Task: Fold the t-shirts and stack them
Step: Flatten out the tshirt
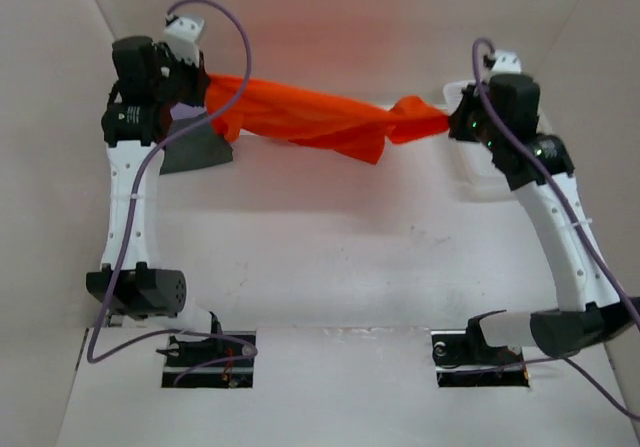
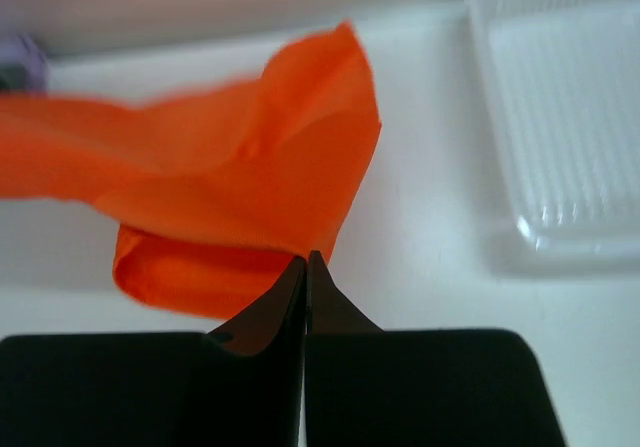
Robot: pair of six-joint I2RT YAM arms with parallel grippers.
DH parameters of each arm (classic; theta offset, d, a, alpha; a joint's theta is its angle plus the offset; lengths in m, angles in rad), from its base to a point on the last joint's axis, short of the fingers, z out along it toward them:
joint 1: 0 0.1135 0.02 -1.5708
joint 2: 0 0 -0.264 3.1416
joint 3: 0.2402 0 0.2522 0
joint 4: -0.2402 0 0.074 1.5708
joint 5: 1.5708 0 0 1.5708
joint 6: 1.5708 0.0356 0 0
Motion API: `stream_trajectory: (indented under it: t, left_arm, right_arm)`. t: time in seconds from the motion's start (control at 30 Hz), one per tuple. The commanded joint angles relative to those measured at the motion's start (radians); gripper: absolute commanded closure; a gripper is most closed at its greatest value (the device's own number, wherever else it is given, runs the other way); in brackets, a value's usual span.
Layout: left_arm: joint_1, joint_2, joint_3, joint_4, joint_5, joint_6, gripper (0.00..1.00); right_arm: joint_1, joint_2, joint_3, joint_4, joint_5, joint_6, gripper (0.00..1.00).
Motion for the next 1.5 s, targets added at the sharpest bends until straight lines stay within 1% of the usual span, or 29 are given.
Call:
stream_trajectory:
  t: [0.0, 0.1, 0.2, 0.3, 0.37, 0.5, 0.63, 0.8, 0.9, 0.97, 1.1, 1.2, 1.3, 1.47]
  left_arm:
    - [0.007, 0.008, -0.249, -0.208, -0.004, 0.127, 0.97]
    - [0.005, -0.026, -0.43, -0.271, -0.03, 0.199, 0.95]
    - [0.002, -0.031, -0.591, -0.303, -0.071, 0.238, 0.95]
    - [-0.004, -0.02, -0.705, -0.292, -0.085, 0.244, 0.95]
    - [-0.015, -0.003, -0.736, -0.286, -0.088, 0.244, 0.94]
    - [-0.055, 0.027, -0.725, -0.263, -0.082, 0.235, 0.93]
    - [-0.11, 0.066, -0.632, -0.251, -0.076, 0.209, 0.93]
    - [-0.144, 0.188, -0.536, -0.271, -0.102, 0.2, 0.91]
    - [-0.138, 0.211, -0.539, -0.289, -0.102, 0.197, 0.9]
    - [-0.136, 0.196, -0.573, -0.294, -0.094, 0.198, 0.86]
    - [-0.135, 0.156, -0.66, -0.26, -0.088, 0.2, 0.72]
    - [-0.121, 0.142, -0.716, -0.179, -0.062, 0.177, 0.57]
    - [-0.102, 0.135, -0.73, -0.15, -0.054, 0.148, 0.54]
    - [-0.059, 0.11, -0.777, -0.099, -0.024, 0.131, 0.51]
  right_arm:
    - [0.026, -0.097, -0.29, 0.042, 0.014, 0.045, 1.0]
    - [0.065, -0.197, -0.573, 0.087, 0.0, 0.12, 1.0]
    - [0.13, -0.257, -0.791, 0.124, 0.002, 0.204, 1.0]
    - [0.147, -0.304, -0.923, 0.159, -0.004, 0.272, 1.0]
    - [0.147, -0.333, -0.972, 0.171, -0.009, 0.284, 1.0]
    - [0.107, -0.363, -0.98, 0.167, -0.02, 0.257, 1.0]
    - [0.04, -0.358, -0.93, 0.156, -0.04, 0.203, 1.0]
    - [0.003, -0.252, -0.865, 0.167, -0.086, 0.145, 1.0]
    - [0.007, -0.208, -0.856, 0.174, -0.095, 0.142, 1.0]
    - [0.01, -0.203, -0.863, 0.174, -0.095, 0.149, 1.0]
    - [0.021, -0.214, -0.9, 0.179, -0.095, 0.16, 1.0]
    - [0.027, -0.203, -0.92, 0.191, -0.11, 0.165, 1.0]
    - [0.045, -0.197, -0.928, 0.197, -0.113, 0.182, 1.0]
    - [0.049, -0.203, -0.945, 0.213, -0.118, 0.194, 1.0]
